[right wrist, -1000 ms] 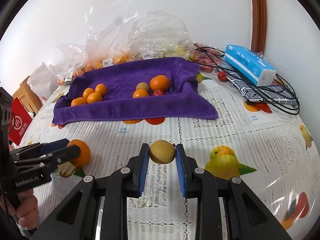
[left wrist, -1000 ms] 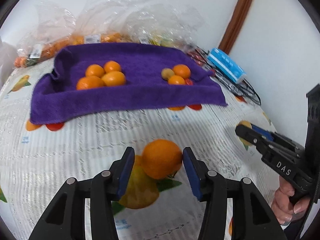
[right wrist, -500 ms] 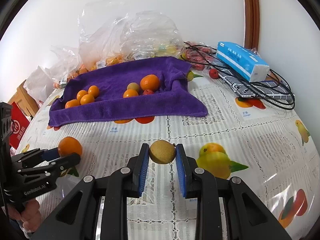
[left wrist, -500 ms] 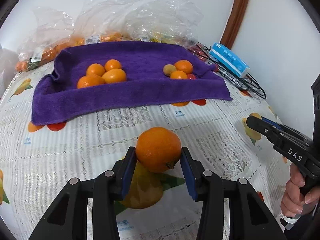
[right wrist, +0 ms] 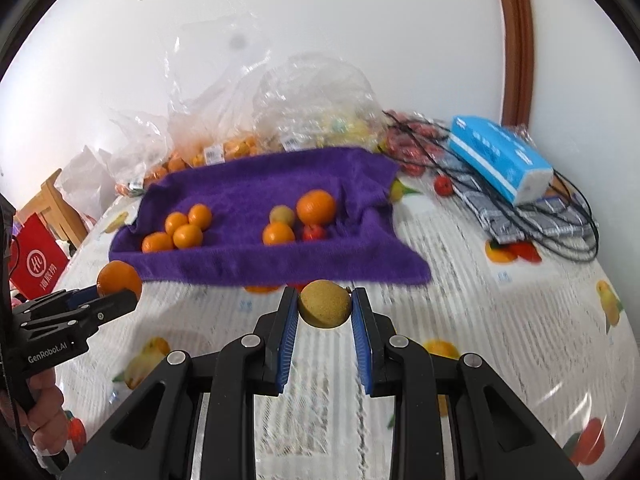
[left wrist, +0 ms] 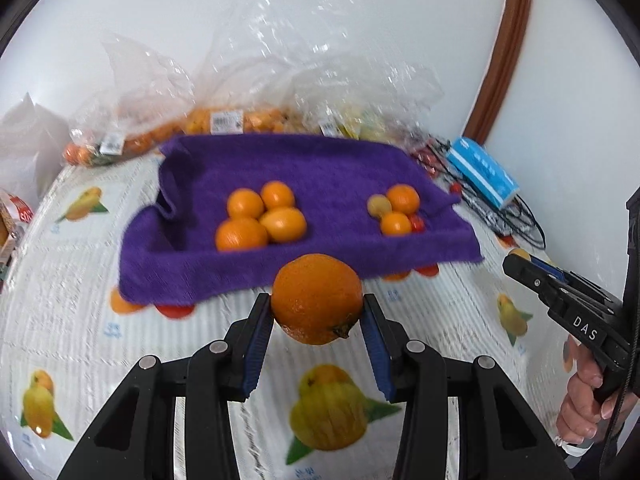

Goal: Organize fruits
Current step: 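Lift the orange and yellow fruit and carry both over the towel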

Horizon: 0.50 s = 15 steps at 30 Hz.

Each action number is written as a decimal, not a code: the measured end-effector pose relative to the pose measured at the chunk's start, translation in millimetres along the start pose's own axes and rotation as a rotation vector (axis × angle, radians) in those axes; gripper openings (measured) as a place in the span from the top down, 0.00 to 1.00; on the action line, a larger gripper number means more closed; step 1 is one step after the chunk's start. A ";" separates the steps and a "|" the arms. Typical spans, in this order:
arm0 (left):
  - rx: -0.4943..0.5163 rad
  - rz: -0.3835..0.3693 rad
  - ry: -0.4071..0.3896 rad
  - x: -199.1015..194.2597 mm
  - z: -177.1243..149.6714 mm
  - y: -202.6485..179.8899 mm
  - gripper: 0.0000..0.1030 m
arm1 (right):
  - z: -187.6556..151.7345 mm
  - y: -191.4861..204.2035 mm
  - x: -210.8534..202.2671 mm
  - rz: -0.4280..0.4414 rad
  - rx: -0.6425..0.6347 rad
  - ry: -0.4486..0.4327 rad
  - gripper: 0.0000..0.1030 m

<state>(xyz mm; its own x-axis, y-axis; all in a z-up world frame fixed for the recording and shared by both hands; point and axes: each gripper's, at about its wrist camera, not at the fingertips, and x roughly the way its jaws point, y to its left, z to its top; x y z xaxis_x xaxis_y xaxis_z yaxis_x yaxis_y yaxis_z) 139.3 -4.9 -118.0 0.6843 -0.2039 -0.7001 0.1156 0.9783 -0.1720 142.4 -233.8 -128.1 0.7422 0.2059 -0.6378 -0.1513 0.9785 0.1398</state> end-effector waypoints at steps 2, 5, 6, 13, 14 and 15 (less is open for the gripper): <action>-0.004 0.006 -0.009 -2.1 7.0 2.1 0.59 | 9.2 4.3 1.4 0.004 -0.008 -0.011 0.74; -0.013 0.014 -0.026 -4.8 18.1 7.9 0.59 | 21.1 11.6 3.4 0.013 -0.021 -0.025 0.74; -0.016 0.016 -0.031 -5.0 21.8 9.9 0.59 | 26.8 15.1 4.6 0.016 -0.030 -0.034 0.74; -0.039 0.041 -0.052 -0.4 43.5 24.0 0.59 | 51.5 29.3 16.0 0.031 -0.057 -0.057 0.74; -0.041 0.044 -0.053 0.6 46.4 25.9 0.59 | 54.2 31.0 17.4 0.031 -0.062 -0.058 0.74; -0.041 0.047 -0.050 1.8 49.4 27.8 0.59 | 58.1 33.1 20.0 0.031 -0.073 -0.060 0.74</action>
<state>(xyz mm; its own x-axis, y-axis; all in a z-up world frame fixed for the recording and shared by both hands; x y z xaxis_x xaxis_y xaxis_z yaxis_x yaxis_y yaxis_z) 179.3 23.7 -89.8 0.7233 -0.1549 -0.6730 0.0534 0.9841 -0.1691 190.2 -197.8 -92.2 0.7740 0.2372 -0.5870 -0.2202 0.9701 0.1017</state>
